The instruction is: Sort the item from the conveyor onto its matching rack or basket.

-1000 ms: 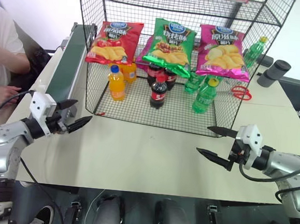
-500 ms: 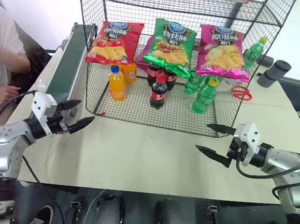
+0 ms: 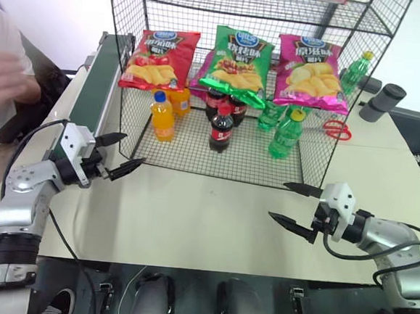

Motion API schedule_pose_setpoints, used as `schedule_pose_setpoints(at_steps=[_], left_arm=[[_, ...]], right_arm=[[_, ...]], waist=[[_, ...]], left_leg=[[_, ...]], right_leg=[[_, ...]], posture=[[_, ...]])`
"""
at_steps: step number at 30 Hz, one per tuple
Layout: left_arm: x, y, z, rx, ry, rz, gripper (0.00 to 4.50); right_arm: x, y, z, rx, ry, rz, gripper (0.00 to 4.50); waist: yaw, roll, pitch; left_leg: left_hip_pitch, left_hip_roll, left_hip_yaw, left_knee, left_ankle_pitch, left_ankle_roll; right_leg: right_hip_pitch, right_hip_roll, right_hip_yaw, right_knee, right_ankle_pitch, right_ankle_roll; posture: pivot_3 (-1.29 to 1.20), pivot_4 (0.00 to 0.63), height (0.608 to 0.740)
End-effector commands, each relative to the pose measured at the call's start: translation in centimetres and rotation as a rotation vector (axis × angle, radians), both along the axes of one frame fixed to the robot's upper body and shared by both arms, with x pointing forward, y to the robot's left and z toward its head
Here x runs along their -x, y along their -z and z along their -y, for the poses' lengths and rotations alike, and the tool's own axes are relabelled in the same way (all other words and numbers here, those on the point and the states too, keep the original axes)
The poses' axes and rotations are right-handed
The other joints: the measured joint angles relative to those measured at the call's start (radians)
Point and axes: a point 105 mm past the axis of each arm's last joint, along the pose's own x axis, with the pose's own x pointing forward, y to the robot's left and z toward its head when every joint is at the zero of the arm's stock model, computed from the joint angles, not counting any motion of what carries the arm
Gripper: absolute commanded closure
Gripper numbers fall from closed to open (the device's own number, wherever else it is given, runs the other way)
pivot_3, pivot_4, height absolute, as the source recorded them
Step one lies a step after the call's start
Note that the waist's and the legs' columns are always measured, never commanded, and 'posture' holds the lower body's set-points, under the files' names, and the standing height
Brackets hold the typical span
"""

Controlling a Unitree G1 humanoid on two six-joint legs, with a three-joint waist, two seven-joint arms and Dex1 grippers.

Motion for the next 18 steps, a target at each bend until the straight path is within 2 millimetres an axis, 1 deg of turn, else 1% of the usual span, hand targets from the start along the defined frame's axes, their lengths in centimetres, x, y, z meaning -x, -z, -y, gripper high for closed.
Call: schedule_pose_setpoints(at_steps=[1, 3, 6, 18], left_arm=[[0.1, -0.8, -0.4, -0.007, 0.002, 0.039, 0.00], [0.2, -0.5, -0.4, -0.002, 0.004, 0.027, 0.00], [0.5, 0.1, 0.0, -0.015, 0.019, 0.016, 0.00], [0.8, 0.1, -0.1, -0.003, 0.016, 0.010, 0.00]], right_arm=[[0.1, -1.4, 0.2, 0.014, -0.008, 0.062, 0.06], [0.1, -1.2, 0.5, 0.057, -0.009, 0.084, 0.06], [0.2, -1.0, 1.0, 0.067, -0.002, 0.078, 0.06], [0.5, -0.8, 1.5, 0.082, -0.011, 0.061, 0.06]], waist=[[0.003, 0.000, 0.000], [0.004, 0.000, 0.000], [0.004, 0.000, 0.000], [0.004, 0.000, 0.000]], left_leg=[[0.000, 0.000, 0.000, 0.000, 0.000, 0.000], [0.000, 0.000, 0.000, 0.000, 0.000, 0.000], [0.000, 0.000, 0.000, 0.000, 0.000, 0.000], [0.000, 0.000, 0.000, 0.000, 0.000, 0.000]], right_leg=[[0.000, 0.000, 0.000, 0.000, 0.000, 0.000], [0.000, 0.000, 0.000, 0.000, 0.000, 0.000], [0.000, 0.000, 0.000, 0.000, 0.000, 0.000], [0.000, 0.000, 0.000, 0.000, 0.000, 0.000]], posture=[[0.00, 0.150, 0.740], [0.00, 0.150, 0.740], [0.00, 0.150, 0.740], [0.00, 0.150, 0.740]])
